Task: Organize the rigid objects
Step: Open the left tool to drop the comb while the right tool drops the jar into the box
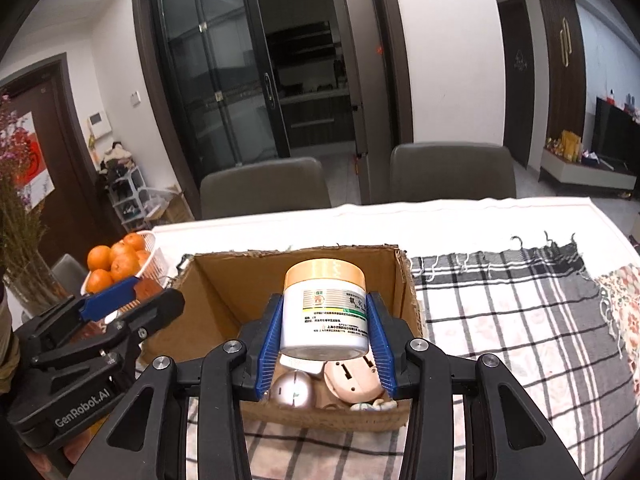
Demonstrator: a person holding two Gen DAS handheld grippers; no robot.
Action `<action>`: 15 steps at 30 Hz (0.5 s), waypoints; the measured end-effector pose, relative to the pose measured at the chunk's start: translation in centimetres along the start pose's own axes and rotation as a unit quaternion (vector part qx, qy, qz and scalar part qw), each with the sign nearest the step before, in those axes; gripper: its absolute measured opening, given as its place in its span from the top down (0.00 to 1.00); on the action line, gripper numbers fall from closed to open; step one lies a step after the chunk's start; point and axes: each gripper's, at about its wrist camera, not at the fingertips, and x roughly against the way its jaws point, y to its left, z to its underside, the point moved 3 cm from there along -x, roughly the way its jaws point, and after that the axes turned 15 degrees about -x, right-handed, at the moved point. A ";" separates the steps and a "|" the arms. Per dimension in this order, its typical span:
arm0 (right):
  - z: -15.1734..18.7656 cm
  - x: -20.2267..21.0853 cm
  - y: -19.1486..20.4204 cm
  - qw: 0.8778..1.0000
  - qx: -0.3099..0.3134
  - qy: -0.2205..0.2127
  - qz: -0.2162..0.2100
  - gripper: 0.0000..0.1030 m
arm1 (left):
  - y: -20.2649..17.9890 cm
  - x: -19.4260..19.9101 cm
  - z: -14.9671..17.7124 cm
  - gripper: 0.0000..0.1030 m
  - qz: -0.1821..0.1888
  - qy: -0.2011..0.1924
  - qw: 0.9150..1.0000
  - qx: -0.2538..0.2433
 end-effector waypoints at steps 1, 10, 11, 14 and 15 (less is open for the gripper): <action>-0.1 -0.5 -0.1 1.000 -0.002 0.007 0.001 0.59 | 0.1 -0.6 0.0 0.44 0.004 0.012 1.000 0.002; 0.0 -2.0 -1.2 0.998 -0.023 0.043 0.037 0.45 | 0.6 -0.9 0.9 0.19 -0.038 0.029 0.999 0.005; 0.1 -1.8 -1.2 0.998 -0.024 0.042 0.041 0.44 | 0.7 -0.6 1.1 0.18 -0.047 0.029 0.998 0.007; 0.3 -0.9 -1.1 0.998 -0.018 0.031 0.056 0.38 | 0.8 0.6 1.5 0.11 -0.071 0.022 0.997 0.008; 0.3 -0.4 -1.1 0.998 -0.018 0.026 0.058 0.37 | 0.8 1.1 1.6 0.09 -0.081 0.020 0.996 0.007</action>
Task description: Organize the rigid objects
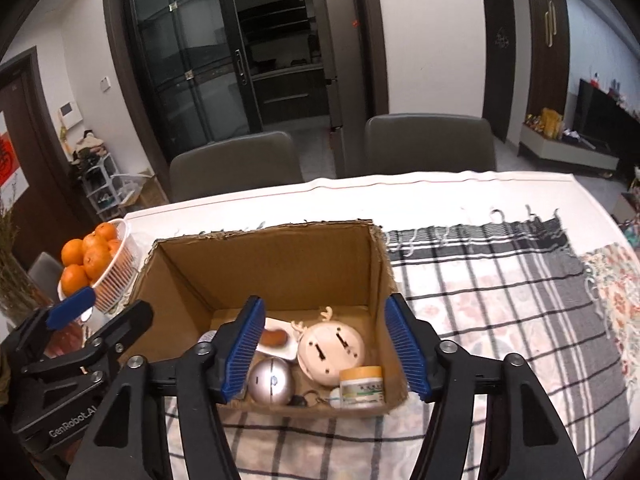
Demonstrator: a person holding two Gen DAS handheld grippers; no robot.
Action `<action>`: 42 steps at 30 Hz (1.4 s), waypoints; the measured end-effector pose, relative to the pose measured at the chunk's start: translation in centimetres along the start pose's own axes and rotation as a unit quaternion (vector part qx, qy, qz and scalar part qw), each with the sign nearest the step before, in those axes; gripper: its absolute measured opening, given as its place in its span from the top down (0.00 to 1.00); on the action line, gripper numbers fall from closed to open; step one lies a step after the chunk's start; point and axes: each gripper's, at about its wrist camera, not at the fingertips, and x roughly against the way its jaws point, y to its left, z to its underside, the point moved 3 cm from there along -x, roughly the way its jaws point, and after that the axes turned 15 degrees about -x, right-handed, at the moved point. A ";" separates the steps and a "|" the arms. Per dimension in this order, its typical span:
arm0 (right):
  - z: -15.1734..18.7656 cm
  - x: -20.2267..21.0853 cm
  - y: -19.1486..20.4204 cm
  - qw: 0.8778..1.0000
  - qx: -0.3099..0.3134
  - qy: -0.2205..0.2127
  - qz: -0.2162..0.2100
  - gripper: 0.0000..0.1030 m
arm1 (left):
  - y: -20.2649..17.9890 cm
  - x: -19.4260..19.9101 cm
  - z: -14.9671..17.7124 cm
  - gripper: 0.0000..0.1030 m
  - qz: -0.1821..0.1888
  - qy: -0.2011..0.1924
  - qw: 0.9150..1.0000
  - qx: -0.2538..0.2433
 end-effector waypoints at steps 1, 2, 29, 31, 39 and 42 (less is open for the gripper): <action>0.1 0.5 0.0 1.000 0.001 -0.004 0.000 0.36 | 0.1 0.7 0.1 0.08 -0.013 -0.005 1.000 -0.002; 0.2 1.0 0.0 1.000 0.002 -0.008 0.002 0.35 | 0.1 1.2 0.2 0.07 -0.019 -0.009 1.000 -0.002; 7.1 18.7 0.6 0.992 0.018 -0.121 0.024 0.16 | -0.2 20.5 6.6 0.00 -0.102 -0.095 0.990 0.004; 8.0 19.5 0.6 0.992 0.020 -0.120 0.020 0.16 | -0.4 21.3 7.4 0.00 -0.098 -0.096 0.991 0.004; 10.5 21.9 0.5 0.992 0.020 -0.123 0.016 0.16 | -1.0 23.9 9.8 0.00 -0.091 -0.097 0.991 -0.004; 11.3 22.6 0.3 0.992 0.018 -0.123 0.013 0.16 | -1.1 24.7 10.5 0.00 -0.095 -0.100 0.990 -0.009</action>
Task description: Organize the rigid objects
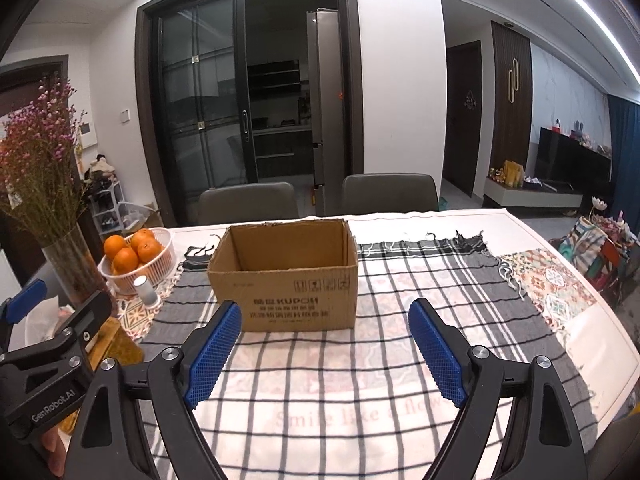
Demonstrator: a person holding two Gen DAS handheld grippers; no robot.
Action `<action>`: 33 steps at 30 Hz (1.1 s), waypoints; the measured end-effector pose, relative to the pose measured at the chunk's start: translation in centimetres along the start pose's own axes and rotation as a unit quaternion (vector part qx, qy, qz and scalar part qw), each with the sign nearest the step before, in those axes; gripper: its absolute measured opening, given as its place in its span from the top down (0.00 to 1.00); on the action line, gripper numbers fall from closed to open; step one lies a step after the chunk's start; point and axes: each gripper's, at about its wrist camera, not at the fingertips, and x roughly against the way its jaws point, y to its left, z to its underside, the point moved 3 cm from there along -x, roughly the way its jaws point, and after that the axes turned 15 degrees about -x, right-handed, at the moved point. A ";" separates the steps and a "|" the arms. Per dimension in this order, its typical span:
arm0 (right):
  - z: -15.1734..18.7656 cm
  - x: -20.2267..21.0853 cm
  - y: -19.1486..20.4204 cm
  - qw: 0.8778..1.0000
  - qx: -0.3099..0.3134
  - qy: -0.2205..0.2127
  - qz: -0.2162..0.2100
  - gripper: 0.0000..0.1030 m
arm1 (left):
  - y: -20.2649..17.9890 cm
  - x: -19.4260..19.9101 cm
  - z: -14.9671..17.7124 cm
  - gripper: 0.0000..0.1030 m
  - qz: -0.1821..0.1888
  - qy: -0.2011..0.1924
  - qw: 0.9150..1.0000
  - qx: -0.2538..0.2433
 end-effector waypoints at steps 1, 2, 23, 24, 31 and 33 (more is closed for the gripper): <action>0.3 0.4 0.0 1.000 0.000 -0.001 -0.001 0.16 | 0.0 0.2 0.2 0.00 -0.001 -0.001 1.000 -0.001; 0.4 0.5 0.2 1.000 0.002 0.000 -0.001 0.16 | 0.0 0.5 0.3 0.00 -0.003 -0.002 1.000 -0.001; 1.4 2.9 -0.1 1.000 -0.001 -0.002 -0.014 0.16 | 0.0 2.6 1.1 0.00 0.007 -0.013 1.000 0.008; 1.3 2.9 -0.2 1.000 -0.002 -0.003 -0.013 0.16 | 0.0 2.7 1.1 0.00 0.007 -0.013 1.000 0.008; 1.2 3.1 -0.2 1.000 -0.005 -0.004 -0.015 0.16 | -0.1 3.0 1.0 0.00 0.008 -0.015 1.000 0.007; 1.2 3.2 -0.3 1.000 -0.005 -0.005 -0.014 0.16 | 0.0 3.0 1.1 0.00 0.008 -0.015 1.000 0.007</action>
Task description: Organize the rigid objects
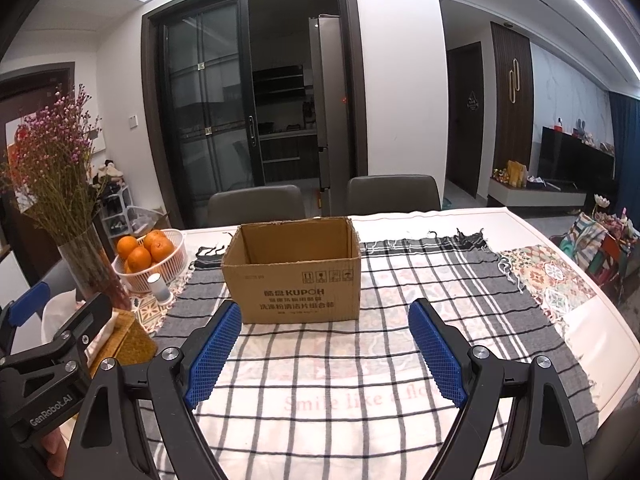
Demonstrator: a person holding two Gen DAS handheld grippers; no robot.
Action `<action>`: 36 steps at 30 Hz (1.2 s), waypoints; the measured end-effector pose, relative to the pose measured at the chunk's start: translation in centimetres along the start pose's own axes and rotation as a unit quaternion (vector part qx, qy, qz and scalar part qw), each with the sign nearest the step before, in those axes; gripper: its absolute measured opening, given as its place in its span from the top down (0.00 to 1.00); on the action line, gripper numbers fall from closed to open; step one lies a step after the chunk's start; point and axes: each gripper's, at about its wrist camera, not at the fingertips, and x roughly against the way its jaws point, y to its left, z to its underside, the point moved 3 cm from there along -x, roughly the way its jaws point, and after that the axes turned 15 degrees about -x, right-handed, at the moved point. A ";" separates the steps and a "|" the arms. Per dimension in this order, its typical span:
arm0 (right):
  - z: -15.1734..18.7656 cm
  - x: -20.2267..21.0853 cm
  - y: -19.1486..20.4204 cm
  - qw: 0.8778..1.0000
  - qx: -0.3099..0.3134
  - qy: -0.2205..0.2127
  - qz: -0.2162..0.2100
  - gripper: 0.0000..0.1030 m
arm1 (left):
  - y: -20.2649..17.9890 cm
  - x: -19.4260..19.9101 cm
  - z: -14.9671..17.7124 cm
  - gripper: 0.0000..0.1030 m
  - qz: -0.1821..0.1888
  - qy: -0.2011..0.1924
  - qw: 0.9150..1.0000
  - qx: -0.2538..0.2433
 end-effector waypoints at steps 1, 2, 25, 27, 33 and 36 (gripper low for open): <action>0.0 0.0 -0.1 1.000 -0.001 0.000 0.000 0.16 | 0.0 0.1 0.0 0.00 -0.001 -0.001 1.000 0.000; 0.0 0.1 -0.1 1.000 -0.002 -0.001 -0.001 0.16 | 0.0 0.1 0.0 0.00 -0.002 -0.001 1.000 0.000; 0.4 0.2 -0.1 1.000 -0.002 0.000 -0.001 0.16 | 0.0 0.3 0.1 0.00 -0.004 0.000 1.000 0.002; 0.4 0.2 -0.1 1.000 -0.002 0.000 -0.001 0.16 | -0.1 0.3 0.1 0.00 -0.004 -0.001 1.000 0.002; 0.5 0.2 0.0 1.000 -0.003 0.000 0.000 0.16 | -0.1 0.3 0.2 0.00 0.000 0.002 1.000 0.004; 0.4 0.2 0.1 1.000 -0.002 0.000 -0.002 0.16 | 0.1 0.4 0.3 0.00 -0.002 0.002 1.000 0.005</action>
